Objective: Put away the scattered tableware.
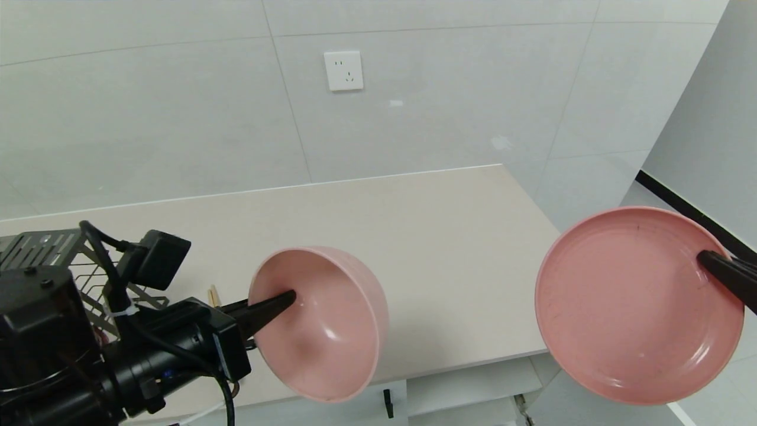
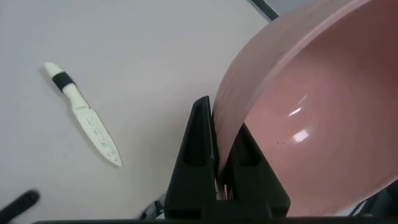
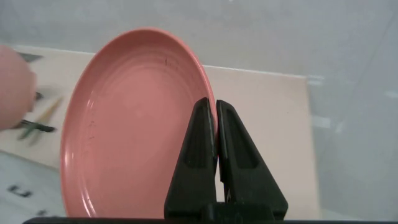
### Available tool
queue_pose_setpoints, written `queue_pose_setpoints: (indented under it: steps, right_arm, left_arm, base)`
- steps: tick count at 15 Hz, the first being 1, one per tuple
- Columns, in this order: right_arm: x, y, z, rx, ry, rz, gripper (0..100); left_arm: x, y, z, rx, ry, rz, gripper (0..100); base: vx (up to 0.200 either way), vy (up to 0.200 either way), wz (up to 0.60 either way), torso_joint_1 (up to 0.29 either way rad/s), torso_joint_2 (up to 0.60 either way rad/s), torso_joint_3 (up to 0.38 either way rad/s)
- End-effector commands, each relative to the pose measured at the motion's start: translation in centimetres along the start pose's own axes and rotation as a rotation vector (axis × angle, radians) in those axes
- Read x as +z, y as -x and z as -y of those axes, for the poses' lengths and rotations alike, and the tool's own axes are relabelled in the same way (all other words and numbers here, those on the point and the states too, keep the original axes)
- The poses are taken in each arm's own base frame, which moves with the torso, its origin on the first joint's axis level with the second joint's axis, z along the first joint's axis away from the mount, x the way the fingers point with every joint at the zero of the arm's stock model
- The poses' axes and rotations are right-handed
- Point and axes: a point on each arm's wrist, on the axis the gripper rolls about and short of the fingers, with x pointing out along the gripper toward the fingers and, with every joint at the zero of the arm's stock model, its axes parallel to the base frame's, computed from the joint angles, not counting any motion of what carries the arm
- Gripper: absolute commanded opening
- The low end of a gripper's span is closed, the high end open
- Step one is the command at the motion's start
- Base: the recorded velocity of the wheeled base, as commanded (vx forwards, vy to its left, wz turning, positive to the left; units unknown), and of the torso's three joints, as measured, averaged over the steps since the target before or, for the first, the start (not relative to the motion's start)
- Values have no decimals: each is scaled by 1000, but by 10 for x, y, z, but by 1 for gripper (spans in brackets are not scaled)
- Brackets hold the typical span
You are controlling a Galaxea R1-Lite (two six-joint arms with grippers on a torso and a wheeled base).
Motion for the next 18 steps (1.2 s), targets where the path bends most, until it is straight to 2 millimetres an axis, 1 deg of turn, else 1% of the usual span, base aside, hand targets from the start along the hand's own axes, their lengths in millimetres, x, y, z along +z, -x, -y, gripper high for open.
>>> queue_pose_setpoints:
  steps: [1,3,5,6,7,9,12,13,14,16,17,18]
  right_arm:
    - [-3,9,-6,14,-94,-6,0]
    - [-5,9,-5,-6,-109,-20,0]
    - [-4,8,-4,-12,-92,-21,0]
    - [-6,8,-4,-13,-82,-31,0]
    - [-8,6,-3,-15,-83,-42,0]
    - [-10,7,-4,-14,-26,-46,0]
    - [-10,8,-4,-12,23,-44,0]
    - [-8,8,-4,-12,48,-23,0]
    - [-6,7,-4,-11,67,-7,0]
    - [-6,6,-3,-11,78,-6,0]
    - [-7,6,-3,-11,77,-9,0]
    - [-8,7,-3,-13,76,-13,0]
  left_arm:
    - [-1,16,3,7,-1,37,0]
    - [2,20,4,16,-8,72,0]
    - [6,20,1,138,-23,164,0]
    - [9,20,2,167,-47,206,0]
    - [5,23,2,171,-79,213,0]
    - [-3,23,-1,185,-172,190,0]
    - [4,11,4,130,-200,320,0]
    - [-5,1,4,115,-233,317,0]
    - [-17,-3,3,110,-264,294,0]
    - [-32,-10,5,88,-314,223,0]
    - [-33,-11,8,73,-317,220,0]
    - [-36,-11,12,47,-322,208,0]
  base:
    - [0,0,0,0,0,0]
    - [0,0,0,0,0,0]
    - [0,0,0,0,0,0]
    - [0,0,0,0,0,0]
    - [0,0,0,0,0,0]
    - [0,0,0,0,0,0]
    - [0,0,0,0,0,0]
    - [0,0,0,0,0,0]
    - [0,0,0,0,0,0]
    - [0,0,0,0,0,0]
    - [0,0,0,0,0,0]
    - [-200,0,0,-2,7,2]
